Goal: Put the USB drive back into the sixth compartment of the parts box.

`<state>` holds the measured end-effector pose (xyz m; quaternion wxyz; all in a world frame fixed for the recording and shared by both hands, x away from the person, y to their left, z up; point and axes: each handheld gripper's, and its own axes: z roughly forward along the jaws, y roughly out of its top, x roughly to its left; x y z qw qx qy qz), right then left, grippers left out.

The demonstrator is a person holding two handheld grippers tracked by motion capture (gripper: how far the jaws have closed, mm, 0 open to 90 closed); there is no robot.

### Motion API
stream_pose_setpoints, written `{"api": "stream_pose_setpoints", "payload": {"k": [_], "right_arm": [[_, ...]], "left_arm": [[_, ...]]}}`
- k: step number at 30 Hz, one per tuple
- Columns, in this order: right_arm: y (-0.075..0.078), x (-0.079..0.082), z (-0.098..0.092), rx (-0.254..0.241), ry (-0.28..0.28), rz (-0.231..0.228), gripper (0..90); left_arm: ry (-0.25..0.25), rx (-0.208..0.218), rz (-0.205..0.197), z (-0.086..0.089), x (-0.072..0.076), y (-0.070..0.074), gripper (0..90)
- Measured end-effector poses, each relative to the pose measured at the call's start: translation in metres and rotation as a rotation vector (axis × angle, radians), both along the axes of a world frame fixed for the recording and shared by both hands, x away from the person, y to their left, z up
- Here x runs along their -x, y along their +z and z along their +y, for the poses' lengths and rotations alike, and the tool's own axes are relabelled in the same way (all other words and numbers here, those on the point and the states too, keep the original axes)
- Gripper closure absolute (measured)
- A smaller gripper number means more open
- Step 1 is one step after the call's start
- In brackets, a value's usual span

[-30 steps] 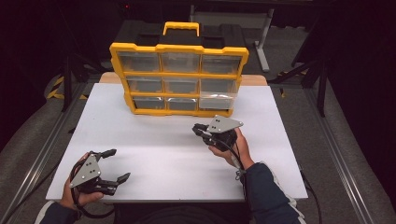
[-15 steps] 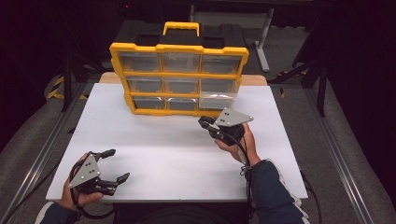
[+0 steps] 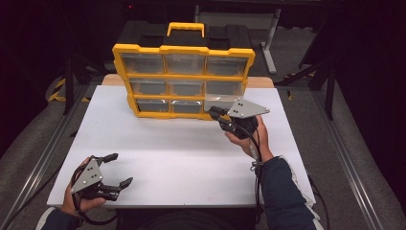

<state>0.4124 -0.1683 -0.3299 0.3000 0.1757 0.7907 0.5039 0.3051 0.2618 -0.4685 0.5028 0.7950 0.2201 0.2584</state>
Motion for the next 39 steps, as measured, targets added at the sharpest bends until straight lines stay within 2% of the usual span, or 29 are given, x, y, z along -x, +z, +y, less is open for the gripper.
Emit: {"api": "stream_pose_setpoints", "payload": {"k": [10, 22, 39], "right_arm": [[0.016, -0.003, -0.002, -0.003, -0.017, -0.026, 79.5], [0.027, -0.006, -0.006, -0.021, -0.036, -0.048, 79.5], [0.045, -0.021, -0.015, -0.026, -0.108, -0.086, 79.5]], "left_arm": [[-0.002, 0.004, 0.000, 0.000, 0.000, 0.000, 9.1], [-0.004, 0.006, 0.002, 0.000, 0.000, 0.001, 9.1], [-0.007, 0.005, 0.006, 0.000, 0.001, 0.001, 9.1]]}}
